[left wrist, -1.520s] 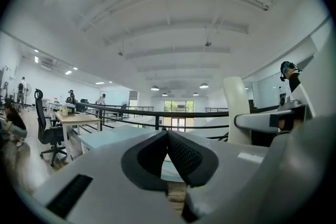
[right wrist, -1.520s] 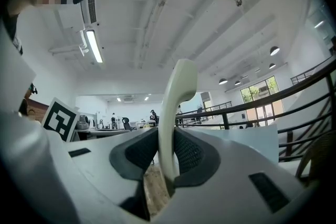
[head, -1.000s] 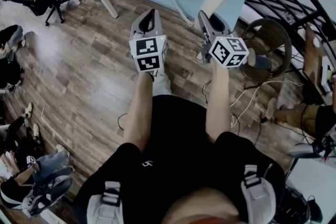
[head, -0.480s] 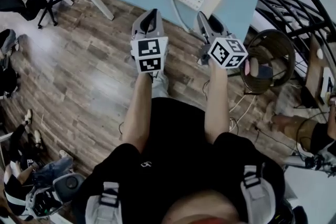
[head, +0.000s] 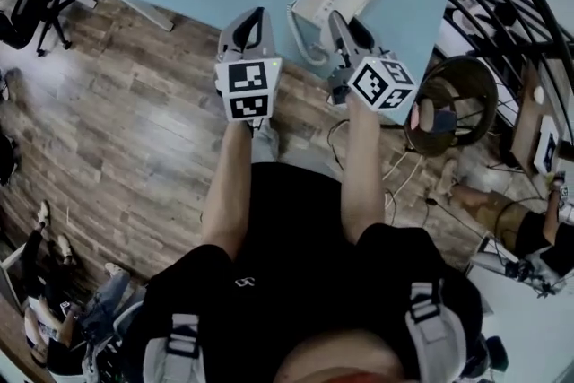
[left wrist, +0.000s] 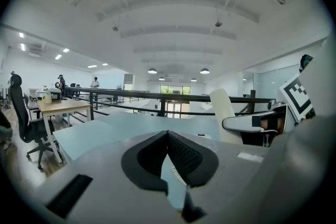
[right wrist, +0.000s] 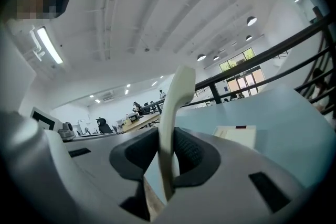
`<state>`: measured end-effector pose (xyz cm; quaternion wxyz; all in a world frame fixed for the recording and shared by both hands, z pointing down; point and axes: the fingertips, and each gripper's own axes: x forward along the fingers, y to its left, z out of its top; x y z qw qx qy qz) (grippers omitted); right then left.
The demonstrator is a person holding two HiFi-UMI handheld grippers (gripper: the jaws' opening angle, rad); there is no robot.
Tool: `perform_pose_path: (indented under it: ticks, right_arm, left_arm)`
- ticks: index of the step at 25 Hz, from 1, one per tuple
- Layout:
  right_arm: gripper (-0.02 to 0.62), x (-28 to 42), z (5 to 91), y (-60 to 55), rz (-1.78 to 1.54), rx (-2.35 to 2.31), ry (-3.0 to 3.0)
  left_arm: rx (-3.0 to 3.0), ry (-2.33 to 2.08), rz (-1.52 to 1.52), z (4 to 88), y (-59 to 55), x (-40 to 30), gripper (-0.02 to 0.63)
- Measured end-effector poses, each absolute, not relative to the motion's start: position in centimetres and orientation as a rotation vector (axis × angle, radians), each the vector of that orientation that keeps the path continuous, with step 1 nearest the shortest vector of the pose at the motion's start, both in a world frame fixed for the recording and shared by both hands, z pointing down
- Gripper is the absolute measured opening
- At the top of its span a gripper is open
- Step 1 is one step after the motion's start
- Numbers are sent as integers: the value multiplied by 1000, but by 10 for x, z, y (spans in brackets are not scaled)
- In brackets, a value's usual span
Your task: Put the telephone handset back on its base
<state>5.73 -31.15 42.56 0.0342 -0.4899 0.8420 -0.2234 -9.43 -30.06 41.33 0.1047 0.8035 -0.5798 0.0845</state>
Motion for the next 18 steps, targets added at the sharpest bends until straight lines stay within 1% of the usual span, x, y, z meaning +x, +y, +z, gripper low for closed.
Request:
perform_pose_path:
  ticks: [11,18]
  right_arm:
    - [84,100,485,-347,-846,-1657,2499]
    - [83,88,530,-405,-1142,-1528,2353]
  left_arm:
    - [2305,-1586,318,470,-344,-67,-2]
    - [2251,-1580,376,497,-370,-61,-2]
